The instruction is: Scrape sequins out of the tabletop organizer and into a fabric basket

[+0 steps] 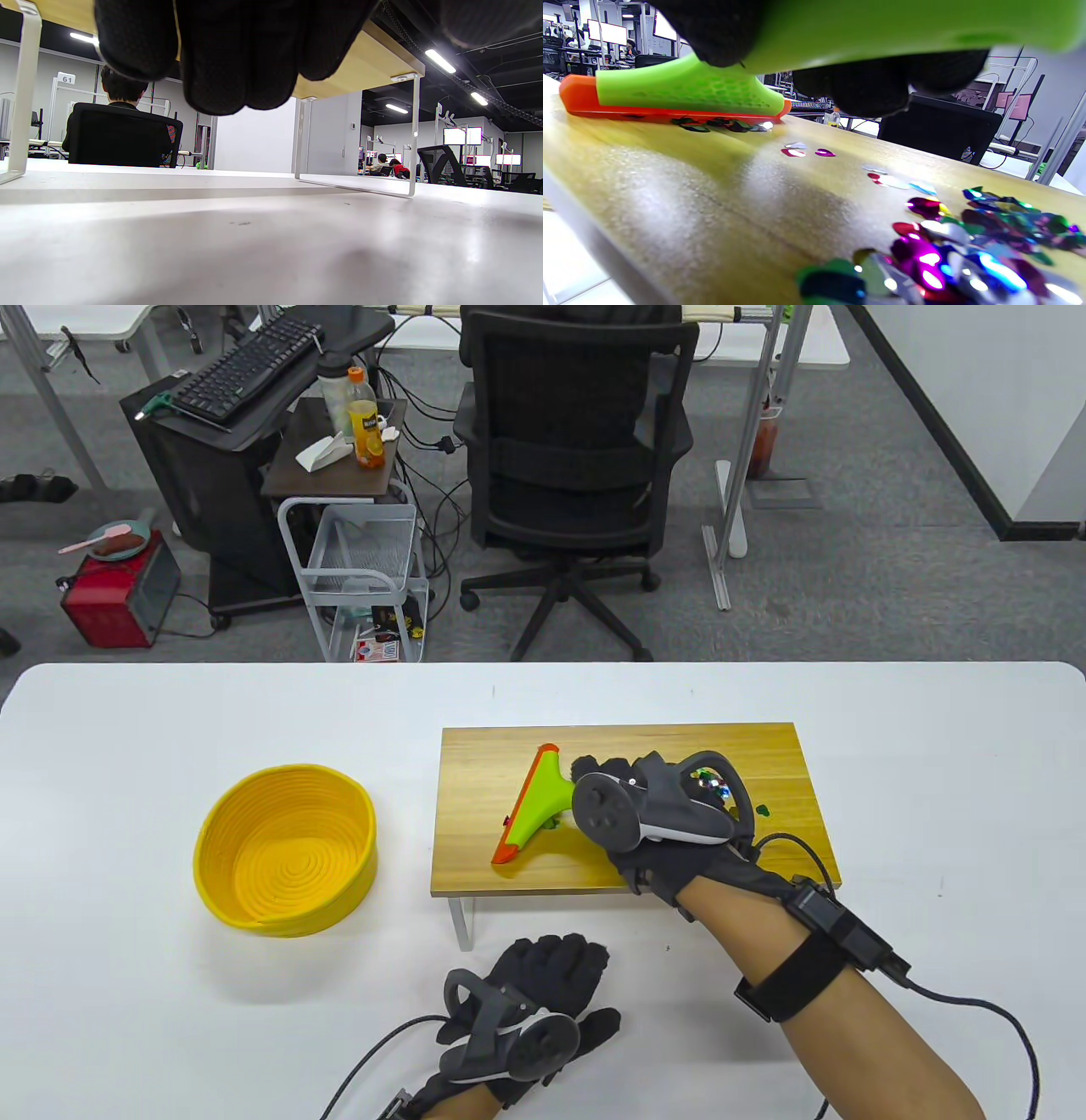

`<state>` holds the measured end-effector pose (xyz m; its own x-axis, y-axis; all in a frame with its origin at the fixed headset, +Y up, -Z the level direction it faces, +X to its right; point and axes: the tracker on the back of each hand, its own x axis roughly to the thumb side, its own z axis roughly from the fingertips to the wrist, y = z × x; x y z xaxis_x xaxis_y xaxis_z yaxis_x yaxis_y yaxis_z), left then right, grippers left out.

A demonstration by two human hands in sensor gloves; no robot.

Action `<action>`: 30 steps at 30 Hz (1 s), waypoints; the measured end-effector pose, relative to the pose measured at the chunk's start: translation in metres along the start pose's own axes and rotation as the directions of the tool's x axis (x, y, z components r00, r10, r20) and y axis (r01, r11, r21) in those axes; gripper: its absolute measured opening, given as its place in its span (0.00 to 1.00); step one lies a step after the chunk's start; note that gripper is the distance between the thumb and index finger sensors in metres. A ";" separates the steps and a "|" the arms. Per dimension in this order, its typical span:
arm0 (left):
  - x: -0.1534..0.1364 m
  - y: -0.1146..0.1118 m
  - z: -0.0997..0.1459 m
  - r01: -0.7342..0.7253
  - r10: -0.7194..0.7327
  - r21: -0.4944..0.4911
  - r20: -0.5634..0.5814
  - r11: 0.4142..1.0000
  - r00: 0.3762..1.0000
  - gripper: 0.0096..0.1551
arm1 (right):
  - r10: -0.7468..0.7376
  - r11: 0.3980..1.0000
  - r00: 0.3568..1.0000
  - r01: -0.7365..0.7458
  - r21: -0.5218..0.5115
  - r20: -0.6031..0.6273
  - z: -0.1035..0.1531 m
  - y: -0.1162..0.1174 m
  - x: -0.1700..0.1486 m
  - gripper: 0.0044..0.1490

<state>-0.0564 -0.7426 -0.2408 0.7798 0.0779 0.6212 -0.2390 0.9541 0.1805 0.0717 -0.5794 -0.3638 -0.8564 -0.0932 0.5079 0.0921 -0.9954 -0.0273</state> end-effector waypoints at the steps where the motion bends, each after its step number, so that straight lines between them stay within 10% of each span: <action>1: 0.000 0.000 0.000 0.000 0.000 0.000 -0.001 1.000 1.000 0.44 | -0.001 1.000 1.000 0.001 0.002 -0.004 0.002 0.000 -0.003 0.39; 30: 0.001 -0.002 -0.001 0.002 -0.002 -0.013 0.000 1.000 1.000 0.44 | 0.028 0.998 0.985 -0.018 0.059 -0.173 0.093 0.000 -0.109 0.39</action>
<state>-0.0546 -0.7438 -0.2415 0.7800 0.0760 0.6211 -0.2300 0.9579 0.1716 0.2120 -0.5674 -0.3393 -0.9285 -0.1238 0.3502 0.1373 -0.9904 0.0139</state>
